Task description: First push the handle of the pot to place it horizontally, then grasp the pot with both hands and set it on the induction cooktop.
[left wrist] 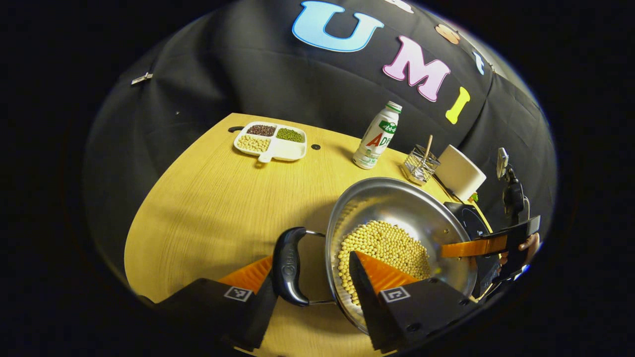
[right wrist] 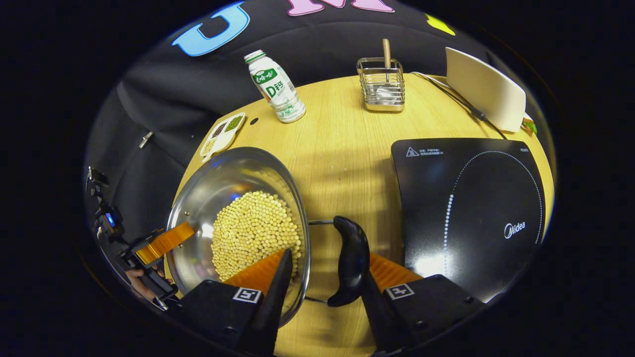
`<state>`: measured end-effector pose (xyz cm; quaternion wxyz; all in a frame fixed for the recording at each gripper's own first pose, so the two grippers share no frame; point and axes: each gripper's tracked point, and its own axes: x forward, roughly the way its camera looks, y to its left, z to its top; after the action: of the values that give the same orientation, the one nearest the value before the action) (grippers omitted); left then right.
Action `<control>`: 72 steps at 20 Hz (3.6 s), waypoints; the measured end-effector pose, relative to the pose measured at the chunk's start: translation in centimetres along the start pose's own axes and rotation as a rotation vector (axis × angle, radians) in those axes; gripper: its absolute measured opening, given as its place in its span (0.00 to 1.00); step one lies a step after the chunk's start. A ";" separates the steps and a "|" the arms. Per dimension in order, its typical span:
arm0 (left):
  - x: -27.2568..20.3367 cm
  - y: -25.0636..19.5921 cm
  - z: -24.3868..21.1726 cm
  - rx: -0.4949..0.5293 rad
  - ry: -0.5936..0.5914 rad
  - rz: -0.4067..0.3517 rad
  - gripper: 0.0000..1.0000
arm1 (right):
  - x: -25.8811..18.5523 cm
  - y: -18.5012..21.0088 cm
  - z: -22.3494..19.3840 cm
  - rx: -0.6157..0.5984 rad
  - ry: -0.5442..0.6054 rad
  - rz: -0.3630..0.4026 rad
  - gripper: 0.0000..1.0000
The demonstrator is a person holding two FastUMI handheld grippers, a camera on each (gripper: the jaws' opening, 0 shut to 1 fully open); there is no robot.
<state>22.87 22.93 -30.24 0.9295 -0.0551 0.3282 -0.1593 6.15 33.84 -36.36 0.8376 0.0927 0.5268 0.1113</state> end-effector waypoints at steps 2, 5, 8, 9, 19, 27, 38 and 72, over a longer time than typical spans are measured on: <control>0.1 1.0 0.1 0.026 0.012 0.016 0.66 | 0.1 -0.6 0.2 0.007 -0.006 -0.019 0.67; 0.2 1.0 0.0 0.020 0.021 0.014 0.63 | 0.8 -0.3 0.5 0.011 -0.009 -0.019 0.58; -0.2 1.0 0.0 -0.008 0.006 0.023 0.60 | 0.4 -0.2 0.3 0.012 -0.014 -0.011 0.58; -0.3 1.0 0.0 -0.016 0.003 0.026 0.55 | 0.6 0.0 0.4 0.006 -0.016 -0.002 0.56; -4.1 -1.0 1.0 0.012 0.002 0.073 0.54 | -3.7 0.4 1.5 -0.044 -0.042 0.030 0.56; -5.9 -8.5 3.4 0.062 0.013 0.063 0.54 | -10.0 -4.1 2.8 -0.002 -0.072 0.035 0.56; -4.6 -20.2 4.0 0.040 0.014 0.065 0.55 | -15.8 -13.4 5.9 -0.008 -0.114 0.041 0.56; 7.4 -34.6 -1.2 0.014 0.080 0.047 0.55 | -13.9 -32.7 7.1 0.057 -0.064 -0.007 0.56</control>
<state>18.49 -12.16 -28.40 0.9194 -0.0344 0.3653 -0.1419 9.63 -1.67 -30.23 0.8515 0.1182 0.5028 0.0906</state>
